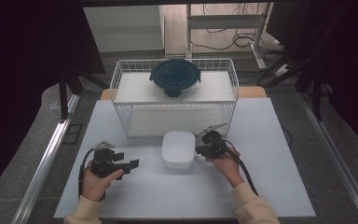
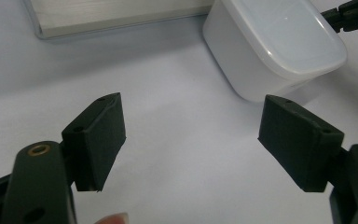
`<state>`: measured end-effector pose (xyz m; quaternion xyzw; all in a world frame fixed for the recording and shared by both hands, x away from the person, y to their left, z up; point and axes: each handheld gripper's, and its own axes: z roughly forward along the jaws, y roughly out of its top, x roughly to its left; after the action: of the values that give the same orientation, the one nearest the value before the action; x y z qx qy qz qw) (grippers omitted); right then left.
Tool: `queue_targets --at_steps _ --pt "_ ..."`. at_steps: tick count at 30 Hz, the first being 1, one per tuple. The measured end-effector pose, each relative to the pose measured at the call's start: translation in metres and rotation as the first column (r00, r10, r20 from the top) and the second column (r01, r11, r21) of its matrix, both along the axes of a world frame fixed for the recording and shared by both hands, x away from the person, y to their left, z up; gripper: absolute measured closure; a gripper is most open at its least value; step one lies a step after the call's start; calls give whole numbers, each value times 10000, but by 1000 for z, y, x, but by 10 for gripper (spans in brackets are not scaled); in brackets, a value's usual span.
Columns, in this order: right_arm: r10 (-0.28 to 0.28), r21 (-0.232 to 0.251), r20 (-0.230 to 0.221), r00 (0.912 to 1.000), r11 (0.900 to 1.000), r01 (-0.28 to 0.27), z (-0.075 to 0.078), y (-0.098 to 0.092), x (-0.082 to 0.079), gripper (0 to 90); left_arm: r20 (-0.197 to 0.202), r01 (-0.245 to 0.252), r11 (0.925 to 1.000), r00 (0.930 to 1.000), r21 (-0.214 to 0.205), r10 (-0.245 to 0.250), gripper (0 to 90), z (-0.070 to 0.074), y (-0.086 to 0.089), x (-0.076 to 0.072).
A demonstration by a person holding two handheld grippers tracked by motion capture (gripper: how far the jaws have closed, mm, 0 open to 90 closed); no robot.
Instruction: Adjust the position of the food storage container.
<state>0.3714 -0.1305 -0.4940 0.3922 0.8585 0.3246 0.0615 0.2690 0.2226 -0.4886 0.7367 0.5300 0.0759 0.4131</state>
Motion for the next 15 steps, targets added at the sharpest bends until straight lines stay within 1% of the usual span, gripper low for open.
queue_targets --at_steps 4,5,8,9,10,11,12,13,15 --pt "-3 43 104 9999 10000 3 1 -1 -2 896 6 -5 10000 10000 -14 5 221 0 0 0" --pt "-34 71 213 9998 10000 33 3 -3 -3 895 8 -21 10000 10000 0 21 221 0 1 0" --pt "-106 187 277 9996 9998 101 7 -7 -6 896 12 -22 10000 10000 6 22 221 0 0 0" --pt "-112 228 451 9989 9997 102 14 -13 -12 895 17 -19 10000 10000 6 19 221 0 0 0" --pt "-112 228 451 9989 9997 102 14 -13 -12 895 17 -19 10000 10000 6 19 222 0 0 0" --pt "-119 331 569 9983 9994 101 21 -19 -18 895 39 -35 10000 10000 -9 35 222 0 0 0" --pt "-119 331 569 9983 9994 101 21 -19 -18 895 39 -35 10000 10000 -9 35 222 0 0 0" --pt "-109 426 716 9974 9991 79 26 -27 -25 895 40 -46 10000 10000 -12 46 223 0 0 0" --pt "-182 614 682 9975 9980 140 29 -36 -32 895 45 -53 10000 10000 -25 53 223 0 0 0"
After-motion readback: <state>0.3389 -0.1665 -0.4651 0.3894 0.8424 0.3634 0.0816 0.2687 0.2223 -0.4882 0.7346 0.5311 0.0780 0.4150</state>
